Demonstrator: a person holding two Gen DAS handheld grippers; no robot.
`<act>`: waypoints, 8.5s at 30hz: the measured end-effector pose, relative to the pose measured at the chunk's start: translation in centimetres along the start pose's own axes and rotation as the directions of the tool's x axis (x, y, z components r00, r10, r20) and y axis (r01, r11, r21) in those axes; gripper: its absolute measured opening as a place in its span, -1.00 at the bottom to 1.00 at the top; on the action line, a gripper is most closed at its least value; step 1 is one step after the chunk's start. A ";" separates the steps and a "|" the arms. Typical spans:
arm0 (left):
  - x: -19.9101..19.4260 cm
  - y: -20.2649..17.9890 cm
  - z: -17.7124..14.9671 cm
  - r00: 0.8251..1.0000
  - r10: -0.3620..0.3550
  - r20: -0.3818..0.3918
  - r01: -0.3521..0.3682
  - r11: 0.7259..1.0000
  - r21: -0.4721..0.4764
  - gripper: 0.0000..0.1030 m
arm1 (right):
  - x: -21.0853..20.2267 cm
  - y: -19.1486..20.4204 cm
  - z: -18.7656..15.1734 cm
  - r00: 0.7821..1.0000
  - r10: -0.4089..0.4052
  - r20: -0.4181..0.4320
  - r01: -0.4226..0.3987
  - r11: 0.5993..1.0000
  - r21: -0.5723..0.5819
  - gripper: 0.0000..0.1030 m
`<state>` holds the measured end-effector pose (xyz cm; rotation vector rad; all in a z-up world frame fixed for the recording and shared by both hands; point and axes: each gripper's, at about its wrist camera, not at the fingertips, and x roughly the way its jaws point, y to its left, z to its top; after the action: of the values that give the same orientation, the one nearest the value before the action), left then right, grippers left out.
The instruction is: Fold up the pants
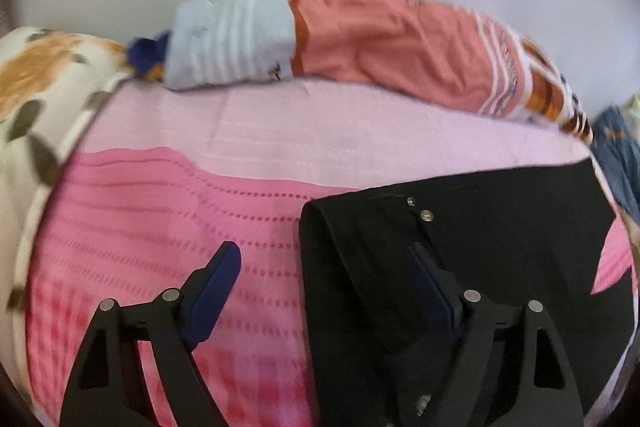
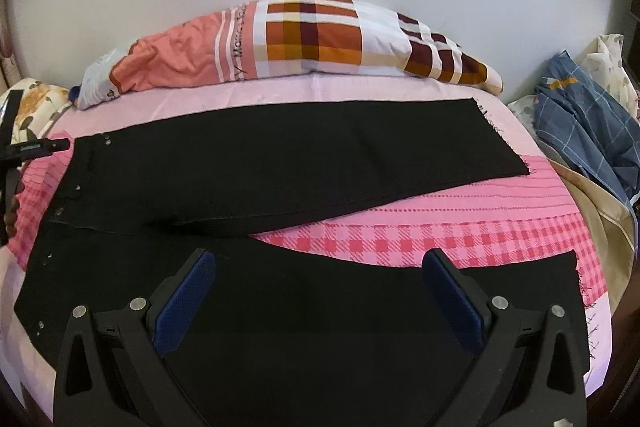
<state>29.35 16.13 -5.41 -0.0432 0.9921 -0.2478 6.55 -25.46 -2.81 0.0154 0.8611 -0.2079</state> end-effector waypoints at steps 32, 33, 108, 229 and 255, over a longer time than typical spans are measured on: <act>-13.1 -8.5 -10.3 0.948 -0.190 0.254 0.202 0.979 -0.024 -0.67 | 11.4 -7.6 10.3 0.817 0.576 -0.030 -0.491 0.721 0.489 0.04; -13.5 -8.7 -11.1 0.947 -0.194 0.257 0.209 0.977 -0.034 -0.67 | 12.4 -7.4 10.8 0.801 0.597 -0.044 -0.500 0.708 0.499 0.04; -17.3 -16.5 -20.8 0.999 -0.034 0.042 0.041 0.984 -0.175 0.25 | 10.0 -35.8 -7.9 0.902 0.372 0.217 -0.357 0.364 0.860 -0.42; -15.7 -4.0 -26.0 0.970 -0.243 -0.003 0.211 0.850 -0.482 -0.57 | 4.6 -10.8 -15.8 0.631 0.776 0.004 -0.445 0.358 0.821 -0.88; -15.1 -3.8 -26.5 0.996 -0.085 -0.014 0.072 0.910 -0.408 -0.55 | 4.8 -11.3 -18.1 0.535 0.845 0.005 -0.404 0.251 0.879 -0.84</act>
<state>-1.25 17.84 -6.95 -0.4639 1.0615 -0.1106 -6.14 -35.65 -17.46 1.4033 1.1204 0.2632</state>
